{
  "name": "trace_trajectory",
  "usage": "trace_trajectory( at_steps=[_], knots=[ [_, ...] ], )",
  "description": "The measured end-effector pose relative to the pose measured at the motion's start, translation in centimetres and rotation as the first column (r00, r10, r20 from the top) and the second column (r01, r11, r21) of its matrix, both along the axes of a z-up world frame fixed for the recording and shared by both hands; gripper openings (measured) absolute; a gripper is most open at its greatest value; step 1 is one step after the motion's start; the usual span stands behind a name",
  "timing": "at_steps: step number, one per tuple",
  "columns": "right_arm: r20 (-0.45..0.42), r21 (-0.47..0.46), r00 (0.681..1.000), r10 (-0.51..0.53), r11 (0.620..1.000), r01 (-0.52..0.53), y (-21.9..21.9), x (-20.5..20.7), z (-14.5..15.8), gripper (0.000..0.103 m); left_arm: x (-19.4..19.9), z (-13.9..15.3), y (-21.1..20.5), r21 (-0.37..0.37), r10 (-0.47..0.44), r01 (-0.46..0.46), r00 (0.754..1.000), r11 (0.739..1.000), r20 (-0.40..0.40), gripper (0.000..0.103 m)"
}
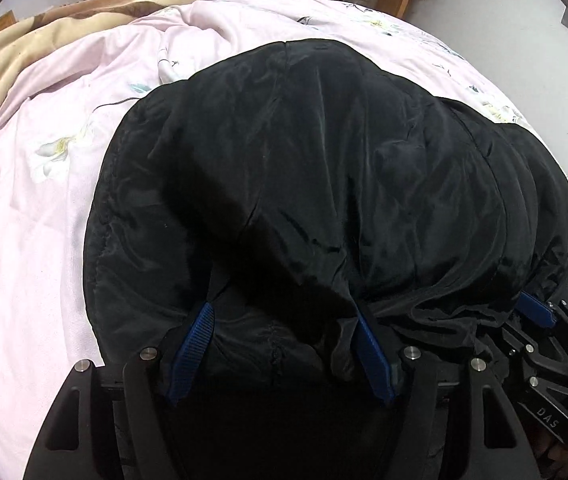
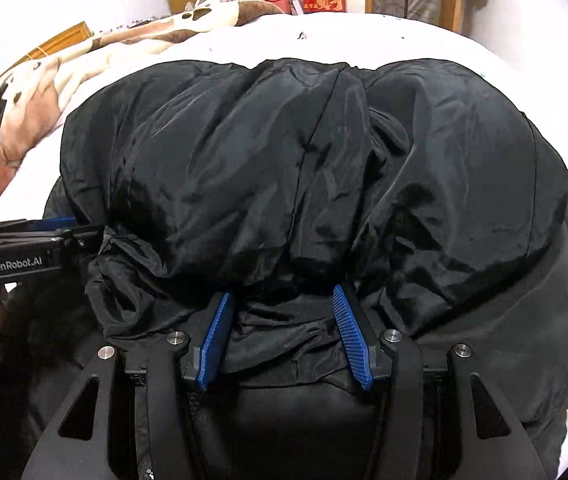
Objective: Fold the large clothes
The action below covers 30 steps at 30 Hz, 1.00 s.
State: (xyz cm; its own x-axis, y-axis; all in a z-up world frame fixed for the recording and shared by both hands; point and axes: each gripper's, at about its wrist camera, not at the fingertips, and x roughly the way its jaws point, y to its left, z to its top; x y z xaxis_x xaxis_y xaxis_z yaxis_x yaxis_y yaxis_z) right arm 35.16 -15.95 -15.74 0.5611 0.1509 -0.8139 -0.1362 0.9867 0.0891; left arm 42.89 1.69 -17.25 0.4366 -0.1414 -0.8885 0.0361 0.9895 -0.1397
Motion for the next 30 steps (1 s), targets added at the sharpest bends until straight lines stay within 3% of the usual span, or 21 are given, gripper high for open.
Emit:
trace_trajectory(
  at_steps=[6,13,21,26,30],
  knots=[
    [-0.032,0.007,0.998,-0.06,0.998,0.061,0.4,-0.2,1.4,0.052,-1.1,2.3,0.9,-0.02,0.019,-0.019,1.0,1.0,-0.013,0.069],
    [-0.021,0.047,0.991,-0.129,0.99,0.13,0.1,-2.9,5.8,0.052,-6.2,7.2,2.4,-0.021,0.032,-0.032,0.999,0.999,0.032,0.069],
    [0.097,0.068,0.982,-0.162,0.986,0.156,-2.4,-11.8,12.5,0.052,-15.6,14.7,5.6,-0.033,0.007,-0.003,0.99,0.999,0.139,0.069],
    [0.154,0.052,0.971,-0.182,0.983,0.176,-4.3,-17.8,15.6,0.052,-21.4,16.8,8.2,-0.007,0.008,-0.007,0.989,1.0,0.149,0.069],
    [0.16,0.012,0.97,-0.182,0.983,0.183,-4.9,-21.4,16.4,0.052,-26.5,17.7,10.3,0.026,0.021,-0.026,0.986,0.999,0.164,0.069]
  ],
)
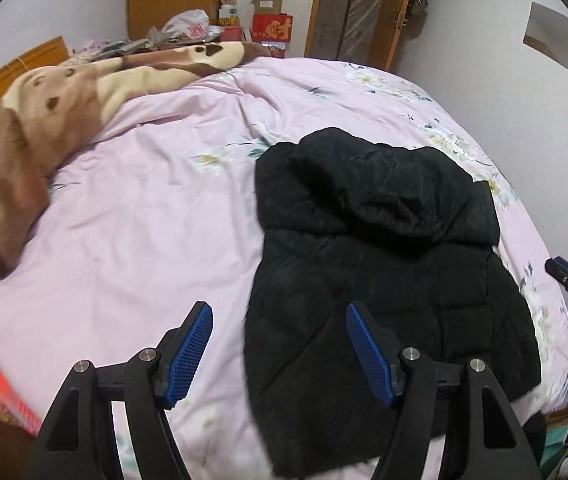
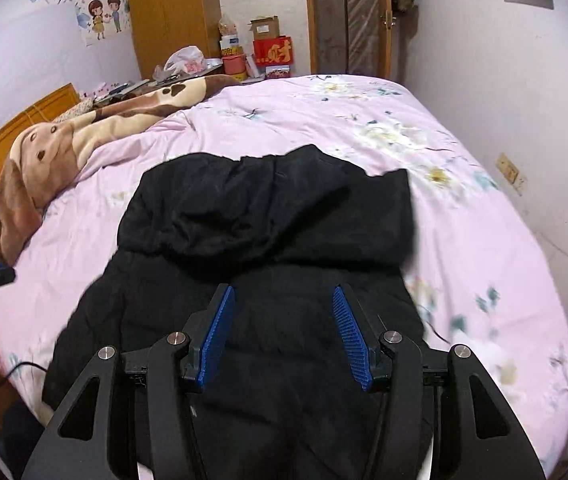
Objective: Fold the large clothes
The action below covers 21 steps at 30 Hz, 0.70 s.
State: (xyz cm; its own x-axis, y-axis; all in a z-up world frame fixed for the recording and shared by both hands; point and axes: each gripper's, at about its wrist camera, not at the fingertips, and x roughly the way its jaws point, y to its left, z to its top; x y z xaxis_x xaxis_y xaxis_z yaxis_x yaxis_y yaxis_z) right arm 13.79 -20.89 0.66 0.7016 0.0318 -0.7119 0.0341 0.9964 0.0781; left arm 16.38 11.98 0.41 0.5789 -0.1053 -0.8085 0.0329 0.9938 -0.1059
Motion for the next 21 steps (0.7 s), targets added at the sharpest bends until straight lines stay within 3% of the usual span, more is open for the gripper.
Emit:
trace_trajectory(
  at_steps=[8,11,18,21],
  knots=[
    [0.036,-0.026,0.999,-0.026,0.999,0.027,-2.5,-7.5,1.8,0.052,-9.2,1.4,5.1,0.046,0.024,-0.023,1.0,0.999,-0.011,0.07],
    [0.037,-0.034,0.999,-0.026,0.999,0.027,-2.8,-9.2,1.2,0.053,-10.9,1.2,5.9,0.092,0.032,-0.029,0.999,0.995,-0.028,0.077],
    [-0.031,0.003,0.996,-0.08,0.997,0.08,-3.9,-11.4,-3.3,0.056,-10.2,-5.1,3.5,-0.073,0.001,-0.008,0.995,0.997,-0.101,0.077],
    [-0.051,-0.026,0.994,-0.1,0.995,0.098,-4.1,-12.3,-5.2,0.058,-9.8,-7.9,2.0,-0.145,-0.01,-0.01,0.99,0.989,-0.138,0.077]
  ],
)
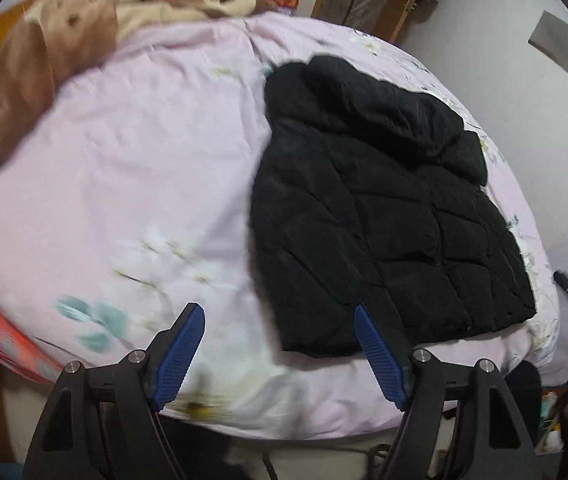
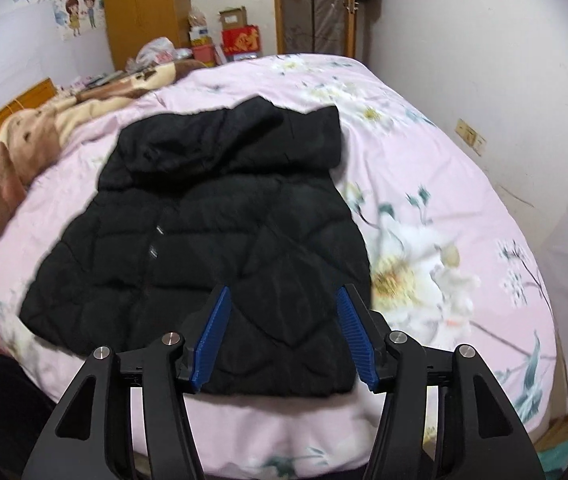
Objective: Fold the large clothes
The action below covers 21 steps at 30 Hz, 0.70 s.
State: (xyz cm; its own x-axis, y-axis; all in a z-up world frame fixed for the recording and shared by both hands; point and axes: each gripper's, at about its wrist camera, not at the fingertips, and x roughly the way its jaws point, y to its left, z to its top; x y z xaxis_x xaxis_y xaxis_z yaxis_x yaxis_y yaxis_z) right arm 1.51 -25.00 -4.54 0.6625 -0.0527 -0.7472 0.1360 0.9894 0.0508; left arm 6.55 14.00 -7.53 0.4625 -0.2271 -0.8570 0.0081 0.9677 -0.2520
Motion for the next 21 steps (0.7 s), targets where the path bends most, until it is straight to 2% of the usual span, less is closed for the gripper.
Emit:
trace_trajectory(
  at_steps=[1,6,8,15,21],
  knots=[
    [-0.004,0.0,1.0,0.0,1.0,0.0,-0.1,-0.2,-0.4,0.059,0.2,-0.7,-0.2,-0.019,0.004,-0.004,1.0,1.0,-0.006,0.077],
    [-0.047,0.0,0.998,-0.033,0.999,0.033,-1.1,-0.9,-3.3,0.063,0.9,-3.7,-1.7,-0.013,0.008,-0.008,0.999,1.0,-0.045,0.077],
    [-0.061,0.006,0.997,-0.052,0.999,0.053,-1.6,-1.1,-4.1,0.071,1.2,-4.6,-1.9,-0.026,0.01,-0.012,0.998,1.0,-0.062,0.077],
    [-0.097,0.059,0.989,-0.109,0.992,0.115,-3.8,-1.3,-6.4,0.073,1.7,-6.9,-2.4,-0.041,0.031,-0.036,0.993,0.999,-0.113,0.077],
    [-0.137,0.072,0.985,-0.106,0.991,0.117,-4.1,-0.7,-8.0,0.073,1.9,-8.2,-2.6,-0.04,0.042,-0.048,0.99,0.998,-0.135,0.077]
  ],
)
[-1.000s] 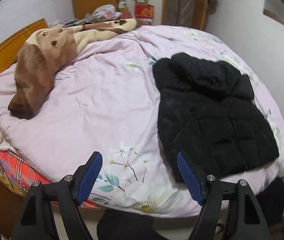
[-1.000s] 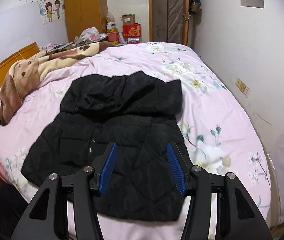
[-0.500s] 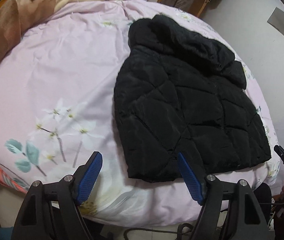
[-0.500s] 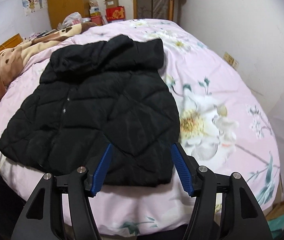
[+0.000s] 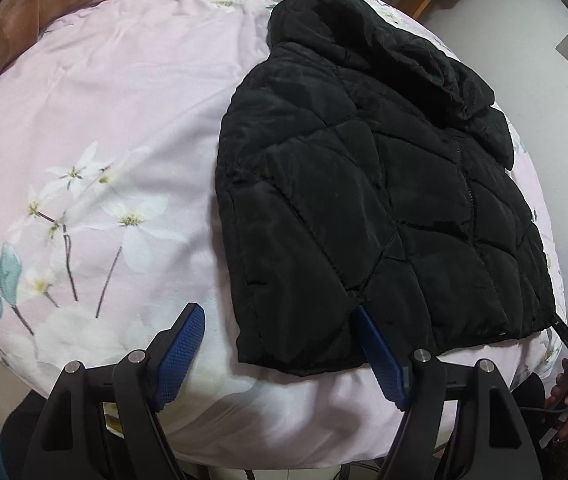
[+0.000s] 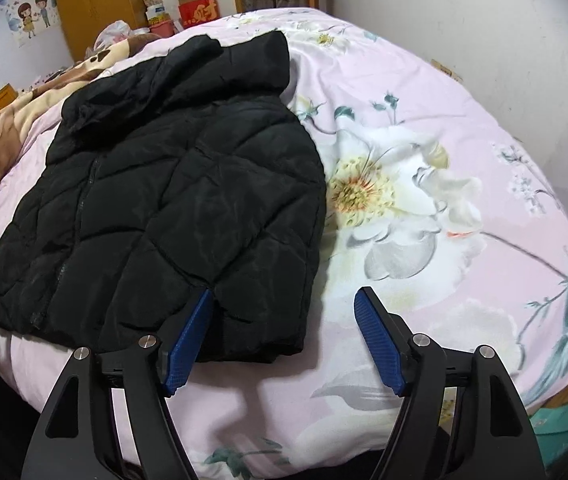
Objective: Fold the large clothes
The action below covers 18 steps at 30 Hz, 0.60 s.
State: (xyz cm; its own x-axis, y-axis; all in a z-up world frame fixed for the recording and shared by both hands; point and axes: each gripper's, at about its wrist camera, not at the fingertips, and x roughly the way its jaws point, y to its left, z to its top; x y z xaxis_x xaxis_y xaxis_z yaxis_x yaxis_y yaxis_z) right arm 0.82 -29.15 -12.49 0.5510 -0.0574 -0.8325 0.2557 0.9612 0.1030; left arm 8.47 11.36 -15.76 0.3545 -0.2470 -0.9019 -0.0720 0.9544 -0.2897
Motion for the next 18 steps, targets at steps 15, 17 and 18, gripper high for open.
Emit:
trace_trajectory(
  at_steps=[15,17,18],
  knots=[
    [0.012,-0.04,0.996,0.088,0.995,-0.087,2.7,0.2,1.9,0.018,-1.1,3.4,-2.2,0.04,-0.064,0.061,0.995,0.997,0.074,0.023],
    [0.036,-0.053,0.994,0.101,0.994,-0.099,3.2,-0.1,3.1,0.016,-1.7,5.0,-2.7,0.047,-0.083,0.078,0.991,0.996,0.109,0.02],
    [0.048,-0.061,0.993,0.112,0.992,-0.109,3.5,-0.4,3.9,0.015,-1.9,5.6,-2.8,0.042,-0.085,0.081,0.989,0.996,0.121,0.02]
  ],
)
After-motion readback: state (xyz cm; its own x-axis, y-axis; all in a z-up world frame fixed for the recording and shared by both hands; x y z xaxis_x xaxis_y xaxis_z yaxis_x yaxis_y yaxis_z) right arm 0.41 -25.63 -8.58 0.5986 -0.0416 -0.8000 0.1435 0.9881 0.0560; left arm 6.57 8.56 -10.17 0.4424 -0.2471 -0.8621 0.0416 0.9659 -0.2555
